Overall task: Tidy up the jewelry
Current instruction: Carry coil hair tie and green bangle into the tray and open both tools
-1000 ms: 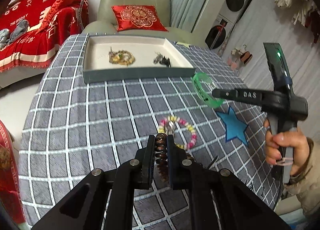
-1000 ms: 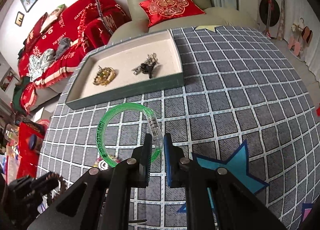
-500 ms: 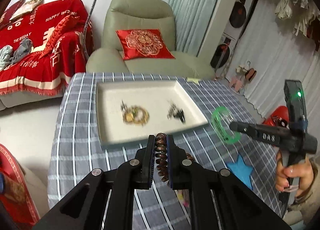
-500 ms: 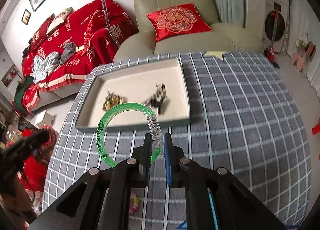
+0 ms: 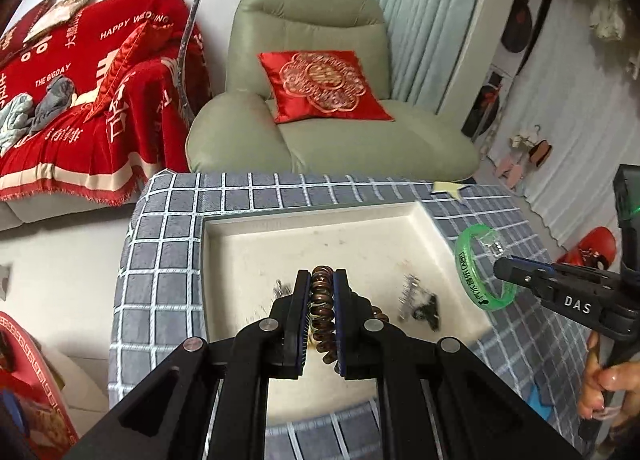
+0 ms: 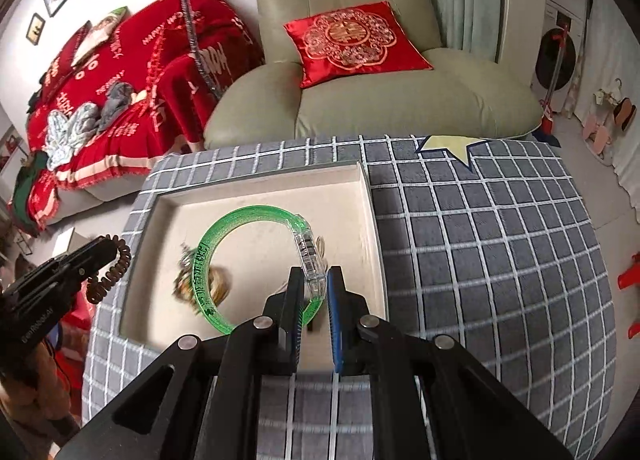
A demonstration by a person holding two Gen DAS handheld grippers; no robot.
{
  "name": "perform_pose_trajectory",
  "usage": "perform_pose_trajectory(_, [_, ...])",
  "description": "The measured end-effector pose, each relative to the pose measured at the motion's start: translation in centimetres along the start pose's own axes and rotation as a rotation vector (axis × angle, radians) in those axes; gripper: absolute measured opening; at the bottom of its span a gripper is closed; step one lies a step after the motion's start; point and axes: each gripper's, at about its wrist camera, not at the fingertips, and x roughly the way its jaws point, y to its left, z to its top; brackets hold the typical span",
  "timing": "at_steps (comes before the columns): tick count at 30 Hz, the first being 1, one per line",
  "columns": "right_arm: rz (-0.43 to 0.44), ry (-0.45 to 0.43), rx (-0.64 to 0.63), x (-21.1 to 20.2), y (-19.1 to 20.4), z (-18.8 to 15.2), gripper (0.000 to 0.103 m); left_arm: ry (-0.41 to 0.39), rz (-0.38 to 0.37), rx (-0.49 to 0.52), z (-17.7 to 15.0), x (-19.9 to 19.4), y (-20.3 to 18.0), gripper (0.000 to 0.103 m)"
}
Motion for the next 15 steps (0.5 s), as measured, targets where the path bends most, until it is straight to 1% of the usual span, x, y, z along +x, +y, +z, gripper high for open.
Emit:
perform_pose_trajectory(2, [-0.006,0.014,0.012,1.7,-0.3,0.6,0.013,0.021,0.027,0.005,0.2,2.1,0.3,0.027])
perform_pose_trajectory(8, [-0.016,0.06,0.035,6.0,-0.8,0.7,0.013,0.072,0.065,-0.001,-0.3,6.1,0.8,0.027])
perform_pose_trajectory(12, [-0.037,0.077,0.012,8.0,-0.5,0.4,0.013,0.082,0.102,0.035,-0.6,7.3,0.4,0.027])
perform_pose_trajectory(15, [-0.034,0.09,0.02,9.0,-0.4,0.4,0.013,0.087,0.116,0.041,-0.8,7.8,0.4,0.027])
